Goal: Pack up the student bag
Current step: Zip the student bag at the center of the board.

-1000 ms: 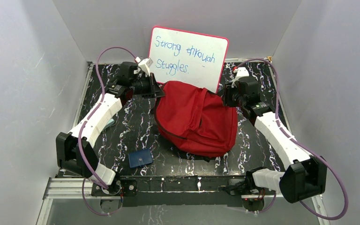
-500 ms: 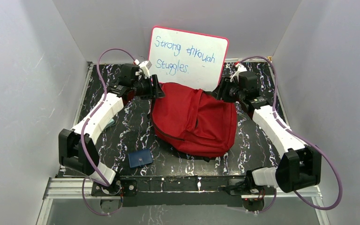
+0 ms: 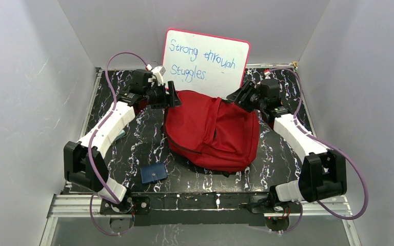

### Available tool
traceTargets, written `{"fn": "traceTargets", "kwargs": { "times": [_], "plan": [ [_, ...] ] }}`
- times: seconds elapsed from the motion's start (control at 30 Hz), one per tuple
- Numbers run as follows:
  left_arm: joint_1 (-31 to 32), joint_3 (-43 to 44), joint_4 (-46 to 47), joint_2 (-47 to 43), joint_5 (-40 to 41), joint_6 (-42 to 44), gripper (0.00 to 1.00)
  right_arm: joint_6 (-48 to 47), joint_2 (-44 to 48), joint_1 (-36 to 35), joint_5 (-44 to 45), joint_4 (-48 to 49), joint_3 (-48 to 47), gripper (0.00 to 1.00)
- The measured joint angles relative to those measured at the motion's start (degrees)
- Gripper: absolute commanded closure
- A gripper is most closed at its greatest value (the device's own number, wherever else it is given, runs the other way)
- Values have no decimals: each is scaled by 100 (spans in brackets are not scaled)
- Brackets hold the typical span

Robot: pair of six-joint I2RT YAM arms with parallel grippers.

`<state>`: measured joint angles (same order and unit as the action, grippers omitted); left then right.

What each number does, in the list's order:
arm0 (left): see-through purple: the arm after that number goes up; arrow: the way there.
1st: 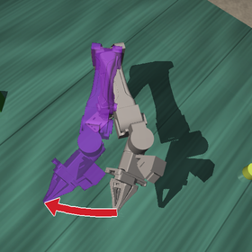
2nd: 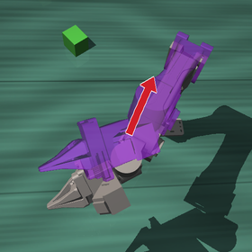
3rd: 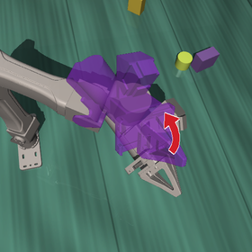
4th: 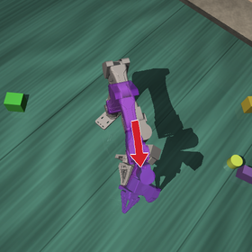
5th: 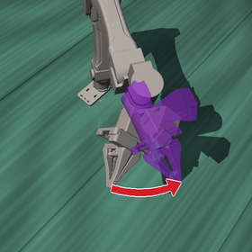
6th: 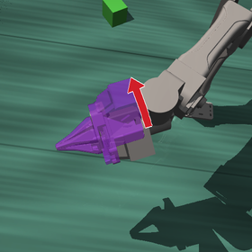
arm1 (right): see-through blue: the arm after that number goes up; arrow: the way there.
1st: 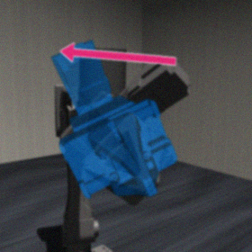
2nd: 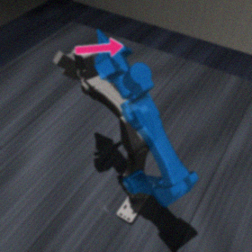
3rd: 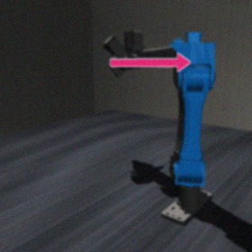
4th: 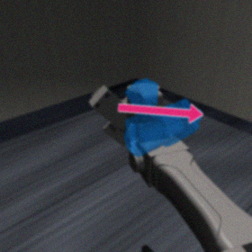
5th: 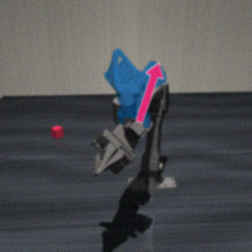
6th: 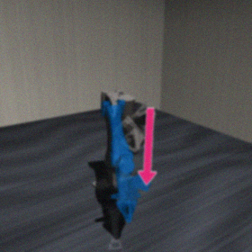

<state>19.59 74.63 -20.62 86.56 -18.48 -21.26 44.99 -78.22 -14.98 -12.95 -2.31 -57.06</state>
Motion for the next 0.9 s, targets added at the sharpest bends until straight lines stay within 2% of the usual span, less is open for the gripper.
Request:
{"fn": "traceTargets", "kwargs": {
  "times": [0.37,0.9],
  "plan": [
    [0,-2,-114,-205,603,302,28,782,-199,37,-192,415,468,38],
    [0,-2,-201,-225,686,369,28,1290,-616,39,-525,1506,634,49]
  ]
}}
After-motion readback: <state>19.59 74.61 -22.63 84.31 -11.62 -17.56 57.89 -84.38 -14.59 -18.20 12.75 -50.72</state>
